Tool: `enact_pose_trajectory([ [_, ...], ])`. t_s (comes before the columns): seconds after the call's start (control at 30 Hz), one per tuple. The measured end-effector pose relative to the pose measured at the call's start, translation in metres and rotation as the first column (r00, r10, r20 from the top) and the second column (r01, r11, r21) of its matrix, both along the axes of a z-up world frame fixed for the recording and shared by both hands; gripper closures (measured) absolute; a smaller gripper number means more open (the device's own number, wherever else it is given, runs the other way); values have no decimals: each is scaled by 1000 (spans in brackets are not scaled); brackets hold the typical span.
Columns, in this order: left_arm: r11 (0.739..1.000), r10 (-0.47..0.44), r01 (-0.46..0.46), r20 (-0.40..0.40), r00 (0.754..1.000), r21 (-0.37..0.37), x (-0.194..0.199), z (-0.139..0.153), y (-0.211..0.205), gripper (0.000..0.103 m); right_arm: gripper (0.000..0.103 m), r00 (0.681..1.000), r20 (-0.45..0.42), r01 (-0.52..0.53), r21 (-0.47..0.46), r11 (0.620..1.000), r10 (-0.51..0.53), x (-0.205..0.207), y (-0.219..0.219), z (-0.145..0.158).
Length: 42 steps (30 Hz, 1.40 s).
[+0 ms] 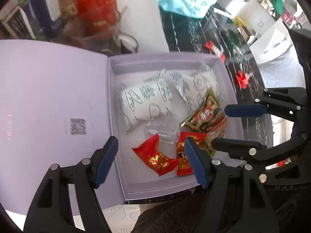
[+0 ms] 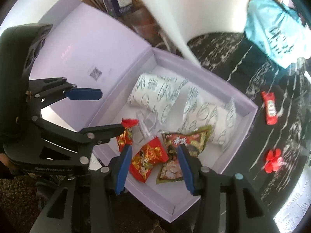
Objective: Organize objects
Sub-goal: 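Open both tools to release the red packets in the box, then withdraw both open tools from the box toward the ketchup sachet and red flower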
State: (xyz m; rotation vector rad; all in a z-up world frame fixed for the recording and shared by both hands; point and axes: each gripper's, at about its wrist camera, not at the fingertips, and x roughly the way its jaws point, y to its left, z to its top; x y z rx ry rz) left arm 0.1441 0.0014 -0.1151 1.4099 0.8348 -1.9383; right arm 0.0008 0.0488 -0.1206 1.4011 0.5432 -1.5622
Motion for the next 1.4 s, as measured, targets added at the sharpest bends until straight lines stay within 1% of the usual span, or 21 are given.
enact_pose_trajectory([
  [0.1,1000,18,-18,-28,999,-24,4,14,-5,34,54,999,-41,24,-22,999,-25,-18,-8,6],
  [0.17,999,20,-22,-38,999,-45,-4,17,-6,34,54,996,-77,38,-31,999,-40,-21,-9,11],
  [0.27,996,9,-14,-54,998,-88,0,36,-5,34,52,992,-115,49,-53,997,-55,-19,-6,28],
  [0.37,995,-17,9,-79,997,-103,-4,48,-5,34,47,989,-134,59,-81,995,-70,-22,-3,40],
  [0.7,976,-129,106,-109,986,-189,-23,77,3,34,46,966,-193,146,-137,980,-171,-29,16,69],
  [0.8,971,-159,133,-122,980,-197,-33,81,5,34,43,954,-206,189,-142,972,-216,-31,25,72],
  [1.03,948,-268,233,-147,952,-218,-56,86,19,34,42,923,-214,293,-148,944,-320,-31,51,76],
  [1.17,935,-319,284,-153,935,-214,-70,85,28,34,42,903,-217,345,-147,927,-370,-29,68,77],
  [1.27,922,-360,325,-158,920,-212,-80,86,36,34,42,886,-219,385,-145,912,-408,-27,80,77],
  [1.4,898,-421,386,-158,893,-212,-95,85,48,34,42,861,-216,438,-141,888,-459,-23,98,76],
])
